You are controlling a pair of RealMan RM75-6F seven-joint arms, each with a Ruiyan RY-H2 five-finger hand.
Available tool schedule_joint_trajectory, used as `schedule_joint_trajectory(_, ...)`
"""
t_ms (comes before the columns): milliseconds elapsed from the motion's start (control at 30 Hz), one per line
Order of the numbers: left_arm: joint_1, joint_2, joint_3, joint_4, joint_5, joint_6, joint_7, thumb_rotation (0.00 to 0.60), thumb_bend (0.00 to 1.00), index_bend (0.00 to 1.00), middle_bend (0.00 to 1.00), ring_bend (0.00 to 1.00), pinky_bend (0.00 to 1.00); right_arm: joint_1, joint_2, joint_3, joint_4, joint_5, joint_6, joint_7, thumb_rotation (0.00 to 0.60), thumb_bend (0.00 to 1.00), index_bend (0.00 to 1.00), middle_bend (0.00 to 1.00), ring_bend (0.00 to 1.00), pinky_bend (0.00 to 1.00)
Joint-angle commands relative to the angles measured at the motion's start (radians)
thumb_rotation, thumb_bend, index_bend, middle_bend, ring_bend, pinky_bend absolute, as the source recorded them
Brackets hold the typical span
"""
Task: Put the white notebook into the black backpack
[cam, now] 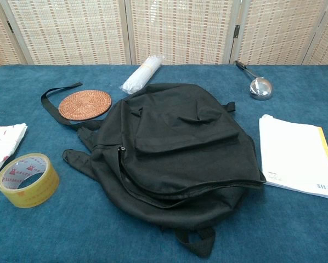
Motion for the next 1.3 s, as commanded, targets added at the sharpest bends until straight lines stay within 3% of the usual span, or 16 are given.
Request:
schedule_joint_trajectory(33,0.0,-0.003,-0.001,0.004,-0.005,-0.005,0.002,0.6,0.2,0.06,0.09,0.08,0.0,0.007,-0.005,0.001,0.009,-0.007,-0.007,0.004,0.6,0.25,0.0,0.0,0.08,0.0)
schedule_joint_trajectory(967,0.0,-0.01,-0.007,0.006,0.003,-0.004,-0.004,0.6,0.2,0.06,0.09,0.08,0.0,0.015,-0.098,0.003,0.181,-0.047,-0.002,0.038,0.6,0.25,0.0,0.01,0.14,0.03)
schedule_joint_trajectory(1100,-0.004,-0.013,-0.003,0.006,0.01,-0.01,-0.004,0.6,0.2,0.06,0.09,0.08,0.0,0.035,-0.137,-0.006,0.245,-0.053,-0.041,0.014,0.6,0.25,0.0,0.03,0.16,0.04)
schedule_joint_trajectory(1300,-0.008,-0.016,-0.002,0.005,0.016,-0.012,-0.004,0.6,0.2,0.06,0.09,0.08,0.0,0.094,-0.238,-0.017,0.424,-0.057,-0.147,0.051,0.6,0.29,0.0,0.06,0.17,0.06)
